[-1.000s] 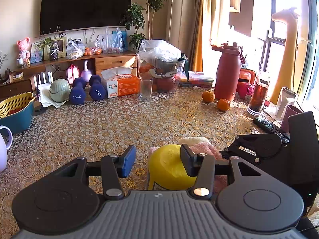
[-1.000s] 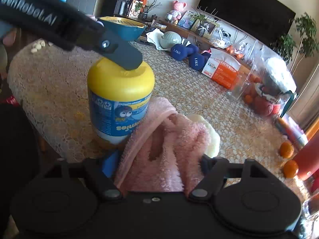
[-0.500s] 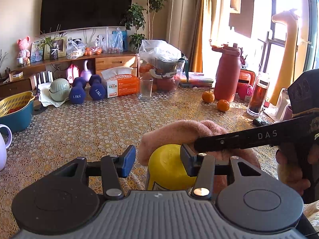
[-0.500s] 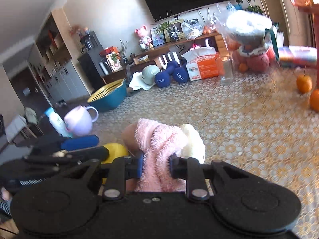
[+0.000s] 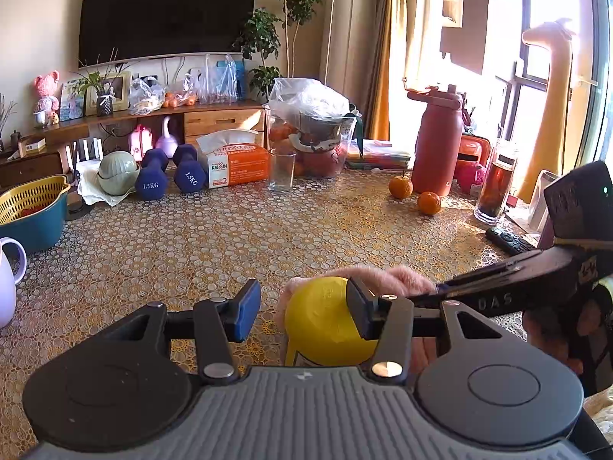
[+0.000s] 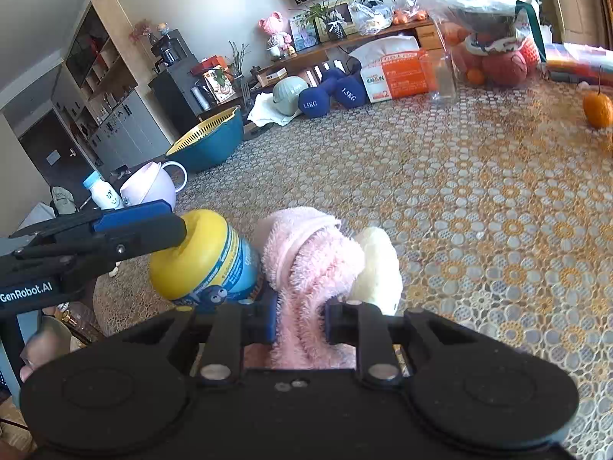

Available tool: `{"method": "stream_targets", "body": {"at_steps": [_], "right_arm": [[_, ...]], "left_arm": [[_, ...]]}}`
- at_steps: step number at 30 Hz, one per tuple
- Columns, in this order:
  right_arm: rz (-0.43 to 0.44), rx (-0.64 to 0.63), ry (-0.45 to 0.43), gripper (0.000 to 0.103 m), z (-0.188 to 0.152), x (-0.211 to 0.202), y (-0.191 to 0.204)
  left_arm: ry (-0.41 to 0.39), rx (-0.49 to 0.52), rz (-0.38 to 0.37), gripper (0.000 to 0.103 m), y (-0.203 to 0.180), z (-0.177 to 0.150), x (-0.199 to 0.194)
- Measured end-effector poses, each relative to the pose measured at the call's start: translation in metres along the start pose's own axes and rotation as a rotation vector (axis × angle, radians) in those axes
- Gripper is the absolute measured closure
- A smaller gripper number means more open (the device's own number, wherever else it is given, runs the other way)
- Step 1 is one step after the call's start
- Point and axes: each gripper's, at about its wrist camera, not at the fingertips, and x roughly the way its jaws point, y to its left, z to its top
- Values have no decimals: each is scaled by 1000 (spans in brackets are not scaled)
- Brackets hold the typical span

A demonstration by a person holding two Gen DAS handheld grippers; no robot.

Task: Clean container

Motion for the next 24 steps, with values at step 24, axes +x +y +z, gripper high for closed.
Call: {"method": "stream_targets", "body": {"at_steps": [24], "right_arm": [[82, 127, 15, 83, 19, 17, -12]], "left_arm": [[-24, 10, 9, 55, -1, -3, 0]]}}
